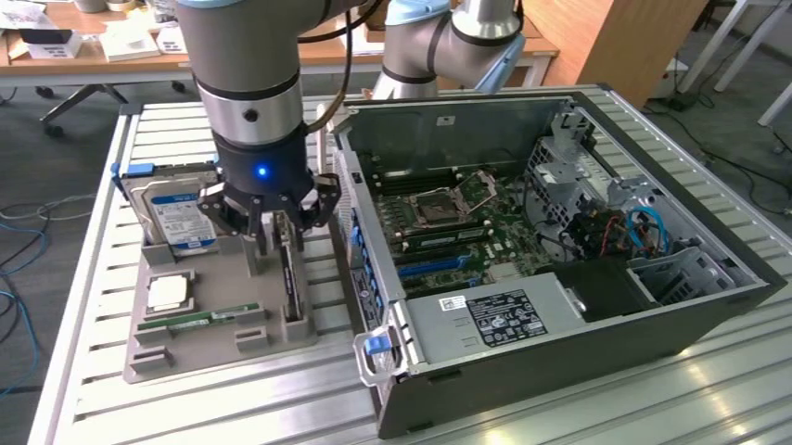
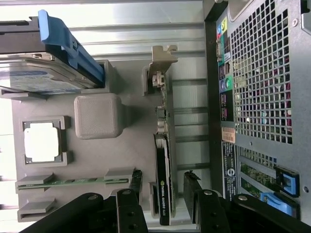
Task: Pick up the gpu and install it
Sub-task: 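Pick up the gpu and move the gpu toward the slot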
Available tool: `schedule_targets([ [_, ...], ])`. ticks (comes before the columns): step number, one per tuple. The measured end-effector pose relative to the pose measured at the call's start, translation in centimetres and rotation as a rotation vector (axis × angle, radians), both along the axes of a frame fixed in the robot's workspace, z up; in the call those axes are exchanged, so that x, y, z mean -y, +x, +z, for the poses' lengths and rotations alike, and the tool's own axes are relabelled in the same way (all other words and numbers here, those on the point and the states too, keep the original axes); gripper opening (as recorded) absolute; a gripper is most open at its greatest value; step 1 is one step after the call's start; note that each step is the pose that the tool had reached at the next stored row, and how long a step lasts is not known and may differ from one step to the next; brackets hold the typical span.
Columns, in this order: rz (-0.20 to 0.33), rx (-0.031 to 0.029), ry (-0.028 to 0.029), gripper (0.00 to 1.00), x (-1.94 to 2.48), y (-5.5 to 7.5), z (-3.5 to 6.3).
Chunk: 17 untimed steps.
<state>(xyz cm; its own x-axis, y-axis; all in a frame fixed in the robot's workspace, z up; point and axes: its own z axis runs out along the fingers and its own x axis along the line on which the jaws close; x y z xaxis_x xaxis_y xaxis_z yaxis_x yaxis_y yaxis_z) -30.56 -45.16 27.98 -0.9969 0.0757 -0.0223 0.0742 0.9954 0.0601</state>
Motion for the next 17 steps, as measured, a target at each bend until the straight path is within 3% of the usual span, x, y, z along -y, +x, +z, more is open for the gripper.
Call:
schedule_targets([
  [6,0.0,0.0002,0.0001,0.47,0.0,0.3,-0.25],
  [17,0.0,0.0,0.0,0.47,0.0,0.3,-1.78],
])
